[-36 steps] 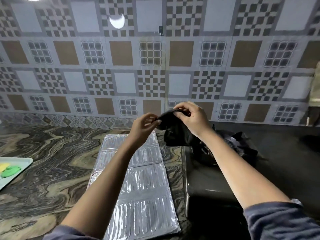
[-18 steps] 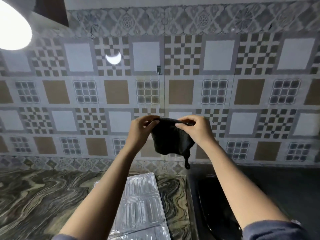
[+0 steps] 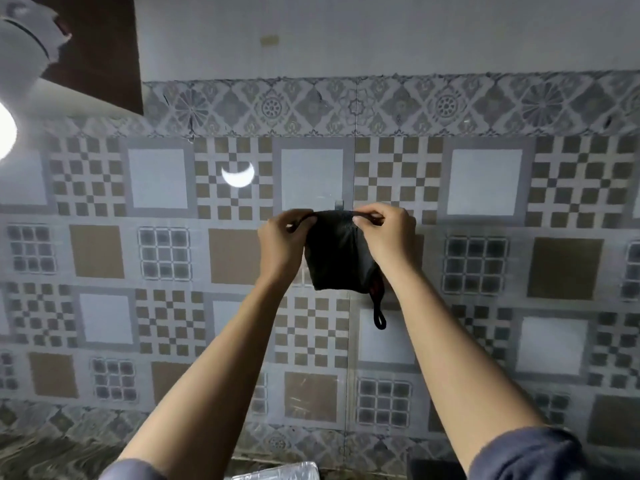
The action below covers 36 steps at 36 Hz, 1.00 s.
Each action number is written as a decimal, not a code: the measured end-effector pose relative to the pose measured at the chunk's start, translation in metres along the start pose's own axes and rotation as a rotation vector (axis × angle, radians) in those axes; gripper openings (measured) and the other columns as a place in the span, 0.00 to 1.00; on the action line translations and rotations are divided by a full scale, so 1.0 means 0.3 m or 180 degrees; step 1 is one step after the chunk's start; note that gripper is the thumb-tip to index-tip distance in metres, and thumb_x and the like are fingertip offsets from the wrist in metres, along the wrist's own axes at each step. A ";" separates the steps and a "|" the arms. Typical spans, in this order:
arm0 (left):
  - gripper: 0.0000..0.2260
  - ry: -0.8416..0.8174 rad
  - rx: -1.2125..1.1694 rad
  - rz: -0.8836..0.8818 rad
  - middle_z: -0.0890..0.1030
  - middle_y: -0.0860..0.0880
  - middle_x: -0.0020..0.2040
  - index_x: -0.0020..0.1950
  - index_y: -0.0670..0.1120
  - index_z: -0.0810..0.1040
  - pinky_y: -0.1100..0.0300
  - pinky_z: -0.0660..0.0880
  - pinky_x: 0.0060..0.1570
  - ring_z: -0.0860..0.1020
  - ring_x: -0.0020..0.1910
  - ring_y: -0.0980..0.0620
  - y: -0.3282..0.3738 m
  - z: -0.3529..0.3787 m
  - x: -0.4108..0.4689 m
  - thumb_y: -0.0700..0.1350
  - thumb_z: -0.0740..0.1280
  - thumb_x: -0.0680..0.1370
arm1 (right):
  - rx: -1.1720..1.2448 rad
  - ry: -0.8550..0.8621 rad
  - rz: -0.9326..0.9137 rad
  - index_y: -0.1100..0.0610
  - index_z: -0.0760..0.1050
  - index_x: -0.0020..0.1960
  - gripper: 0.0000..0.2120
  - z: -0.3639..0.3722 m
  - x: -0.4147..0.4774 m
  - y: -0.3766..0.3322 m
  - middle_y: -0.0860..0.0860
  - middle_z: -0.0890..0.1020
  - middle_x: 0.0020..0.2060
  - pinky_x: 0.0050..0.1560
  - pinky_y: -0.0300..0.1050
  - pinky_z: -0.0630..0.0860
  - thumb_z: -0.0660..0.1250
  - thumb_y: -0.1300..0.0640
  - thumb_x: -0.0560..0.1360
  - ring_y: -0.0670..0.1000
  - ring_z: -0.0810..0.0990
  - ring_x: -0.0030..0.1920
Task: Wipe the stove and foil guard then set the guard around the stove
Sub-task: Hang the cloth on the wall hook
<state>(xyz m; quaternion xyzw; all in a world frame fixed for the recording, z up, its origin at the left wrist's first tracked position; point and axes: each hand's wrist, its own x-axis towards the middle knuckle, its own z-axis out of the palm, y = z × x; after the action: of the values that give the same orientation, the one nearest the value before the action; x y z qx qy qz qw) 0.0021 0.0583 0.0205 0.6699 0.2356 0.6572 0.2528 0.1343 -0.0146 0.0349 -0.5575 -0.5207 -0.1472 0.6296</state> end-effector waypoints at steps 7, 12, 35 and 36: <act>0.09 0.0158 0.0088 0.0019 0.83 0.44 0.49 0.53 0.40 0.82 0.59 0.79 0.51 0.81 0.46 0.51 -0.085 0.081 0.141 0.40 0.69 0.74 | 0.0014 0.0140 -0.0038 0.59 0.81 0.47 0.05 0.126 0.152 0.111 0.49 0.82 0.41 0.39 0.24 0.67 0.70 0.63 0.72 0.44 0.78 0.42; 0.09 0.0222 0.0285 0.0122 0.84 0.47 0.47 0.52 0.40 0.82 0.67 0.78 0.46 0.81 0.43 0.54 -0.145 0.105 0.159 0.41 0.70 0.74 | -0.0019 0.0226 -0.0109 0.59 0.81 0.44 0.04 0.175 0.167 0.196 0.51 0.83 0.40 0.44 0.34 0.73 0.72 0.62 0.70 0.46 0.79 0.41; 0.08 0.0115 -0.0233 -0.0371 0.83 0.45 0.46 0.51 0.41 0.82 0.63 0.78 0.48 0.81 0.44 0.52 -0.225 0.131 0.021 0.42 0.70 0.74 | -0.0183 0.0533 -0.0130 0.59 0.80 0.54 0.10 0.139 -0.038 0.284 0.55 0.80 0.49 0.50 0.35 0.70 0.68 0.61 0.73 0.51 0.78 0.49; 0.08 0.0115 -0.0226 -0.0364 0.83 0.45 0.46 0.51 0.41 0.82 0.64 0.77 0.48 0.80 0.44 0.52 -0.226 0.135 0.023 0.42 0.70 0.74 | -0.0195 0.0551 -0.0125 0.60 0.80 0.54 0.10 0.138 -0.034 0.284 0.56 0.80 0.48 0.49 0.35 0.69 0.68 0.61 0.73 0.52 0.78 0.49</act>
<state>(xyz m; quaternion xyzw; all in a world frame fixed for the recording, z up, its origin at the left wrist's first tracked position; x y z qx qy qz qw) 0.0439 0.1131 -0.0186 0.6339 0.2546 0.6616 0.3092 0.1749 0.0451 -0.0270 -0.5513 -0.4705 -0.2230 0.6519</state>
